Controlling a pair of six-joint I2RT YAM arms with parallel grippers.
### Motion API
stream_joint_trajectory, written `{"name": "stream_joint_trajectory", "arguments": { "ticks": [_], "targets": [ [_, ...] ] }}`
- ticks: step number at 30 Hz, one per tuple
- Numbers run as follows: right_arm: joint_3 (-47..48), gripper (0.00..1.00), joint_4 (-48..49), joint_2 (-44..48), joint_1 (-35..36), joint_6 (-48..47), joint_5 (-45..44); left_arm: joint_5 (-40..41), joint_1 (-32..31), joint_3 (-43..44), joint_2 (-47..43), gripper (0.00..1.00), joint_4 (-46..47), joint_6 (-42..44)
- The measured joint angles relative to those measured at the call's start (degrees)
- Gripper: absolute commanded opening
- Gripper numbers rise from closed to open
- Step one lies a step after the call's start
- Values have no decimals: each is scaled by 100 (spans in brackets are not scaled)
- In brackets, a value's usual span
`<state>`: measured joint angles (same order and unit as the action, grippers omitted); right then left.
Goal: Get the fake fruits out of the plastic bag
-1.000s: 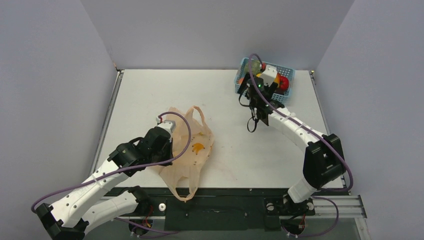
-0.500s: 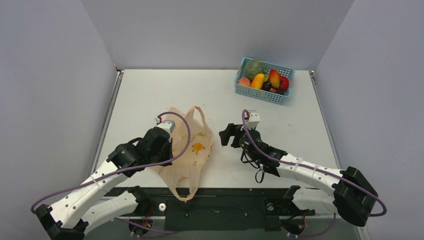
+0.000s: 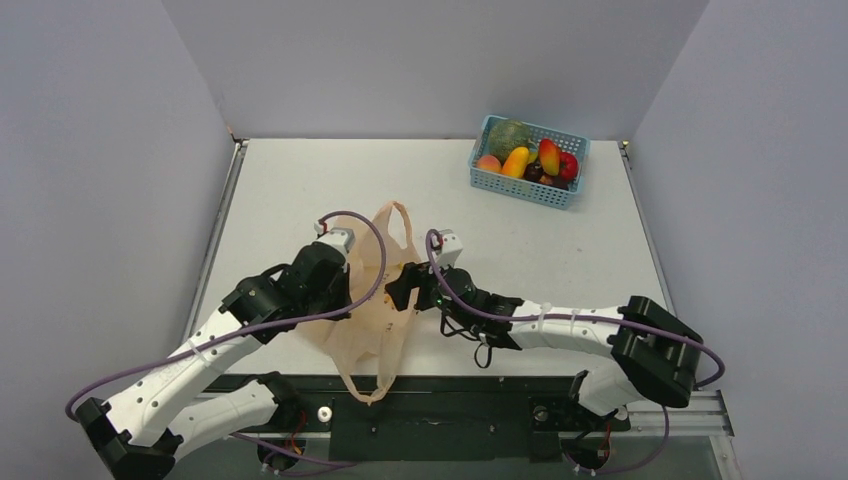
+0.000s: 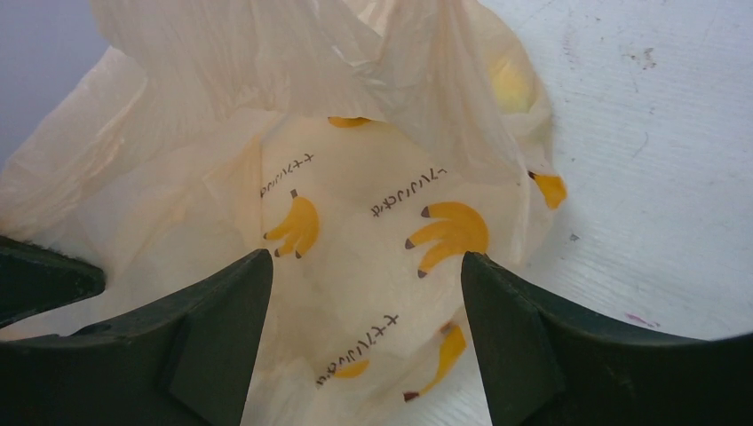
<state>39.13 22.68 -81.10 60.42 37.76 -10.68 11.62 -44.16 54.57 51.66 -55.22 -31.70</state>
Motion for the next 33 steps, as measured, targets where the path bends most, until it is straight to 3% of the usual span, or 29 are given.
{"name": "stream_joint_trajectory", "arguments": {
  "ticks": [10, 18, 20, 23, 26, 30, 33],
  "targets": [
    [739, 70, 446, -1427, -205, 780, 74, -63, 476, 1773, 879, 0, 181, 442],
    [1532, 69, 619, -2492, -691, 1565, 195, -649, 732, 4050, 2087, 0, -57, 671],
    [1663, 69, 688, -2529, -723, 1661, 223, -848, 656, 4129, 2072, 0, 42, 643],
    [1718, 70, 898, -2522, -717, 1727, 227, -1115, 372, 3460, 1659, 0, 337, 553],
    [1495, 70, 1025, -2496, -713, 1694, 199, -1185, 199, 2094, 992, 0, 474, 455],
    [872, 72, 861, -2323, -704, 1416, 46, -1005, 201, 496, 446, 0, 122, 361],
    [529, 73, 579, -2094, -654, 1075, -118, -907, 201, -81, 164, 0, -214, 337]
  ]
}}
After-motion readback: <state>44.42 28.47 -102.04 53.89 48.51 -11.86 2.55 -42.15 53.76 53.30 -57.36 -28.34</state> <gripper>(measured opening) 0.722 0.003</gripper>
